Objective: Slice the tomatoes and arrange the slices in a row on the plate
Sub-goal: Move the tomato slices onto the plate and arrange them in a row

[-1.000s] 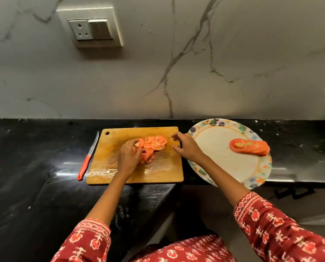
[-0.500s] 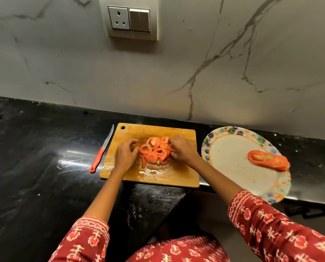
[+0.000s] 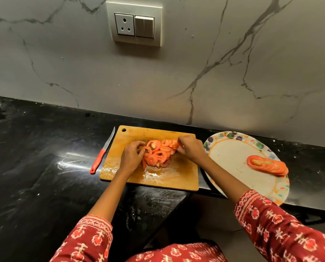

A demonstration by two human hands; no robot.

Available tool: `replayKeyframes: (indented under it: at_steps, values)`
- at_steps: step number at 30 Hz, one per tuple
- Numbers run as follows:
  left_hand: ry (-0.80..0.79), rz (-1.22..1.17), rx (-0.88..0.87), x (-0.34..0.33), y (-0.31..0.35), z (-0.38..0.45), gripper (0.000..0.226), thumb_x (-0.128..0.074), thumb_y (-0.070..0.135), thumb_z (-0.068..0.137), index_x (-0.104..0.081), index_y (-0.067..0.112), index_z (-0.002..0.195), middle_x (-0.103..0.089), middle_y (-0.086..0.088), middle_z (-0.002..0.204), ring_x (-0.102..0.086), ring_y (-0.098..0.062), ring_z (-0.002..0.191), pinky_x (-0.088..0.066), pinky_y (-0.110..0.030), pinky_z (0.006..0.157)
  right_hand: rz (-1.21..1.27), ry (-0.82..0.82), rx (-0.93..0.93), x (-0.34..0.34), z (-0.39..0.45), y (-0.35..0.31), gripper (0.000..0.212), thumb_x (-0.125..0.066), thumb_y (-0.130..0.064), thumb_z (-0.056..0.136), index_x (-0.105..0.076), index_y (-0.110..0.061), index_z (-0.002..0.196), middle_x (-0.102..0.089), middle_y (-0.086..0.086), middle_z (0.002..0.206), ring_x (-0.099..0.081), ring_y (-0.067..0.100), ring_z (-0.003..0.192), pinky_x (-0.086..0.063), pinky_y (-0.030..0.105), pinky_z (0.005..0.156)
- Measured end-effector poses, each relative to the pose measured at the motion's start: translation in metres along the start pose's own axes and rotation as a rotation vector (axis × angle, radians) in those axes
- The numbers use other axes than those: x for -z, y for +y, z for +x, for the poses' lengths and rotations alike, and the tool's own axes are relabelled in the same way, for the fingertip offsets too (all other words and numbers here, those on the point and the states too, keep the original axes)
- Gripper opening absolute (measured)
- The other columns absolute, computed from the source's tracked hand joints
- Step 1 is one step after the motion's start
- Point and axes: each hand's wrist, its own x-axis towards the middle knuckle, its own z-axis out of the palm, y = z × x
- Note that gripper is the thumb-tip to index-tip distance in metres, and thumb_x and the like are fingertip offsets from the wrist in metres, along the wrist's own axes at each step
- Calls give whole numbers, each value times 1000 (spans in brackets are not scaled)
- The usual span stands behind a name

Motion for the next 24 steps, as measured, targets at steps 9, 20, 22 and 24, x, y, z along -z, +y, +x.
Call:
replayKeyframes:
  at_steps: [9, 20, 22, 24]
  values:
    - [-182, 53, -72, 0, 23, 6, 27, -56, 5, 88, -62, 11, 114, -61, -8, 120, -58, -20, 109, -49, -21, 82, 812, -102, -309, 32, 6, 18, 11, -63, -19, 88, -64, -8, 92, -63, 7, 87, -56, 12, 76, -45, 20, 58]
    - [-457, 448, -238, -21, 47, 26, 23, -49, 14, 93, -57, 16, 114, -51, -6, 125, -43, -23, 121, -43, -32, 93, 969, -169, -378, 34, -13, 24, 2, -59, -14, 90, -61, -12, 90, -59, 2, 84, -54, 8, 77, -46, 18, 59]
    - [-457, 489, -253, -21, 49, 28, 24, -49, 16, 92, -55, 15, 115, -49, -7, 125, -42, -23, 120, -43, -32, 93, 975, -174, -391, 33, -13, 23, 6, -58, -14, 90, -59, -17, 85, -58, 0, 83, -54, 8, 78, -46, 18, 59]
    - [-433, 501, -276, -21, 52, 28, 22, -48, 14, 93, -55, 13, 114, -48, -9, 123, -43, -22, 115, -45, -29, 87, 977, -168, -397, 34, -14, 21, 9, -57, -15, 91, -58, -17, 82, -58, 1, 85, -55, 9, 80, -46, 17, 58]
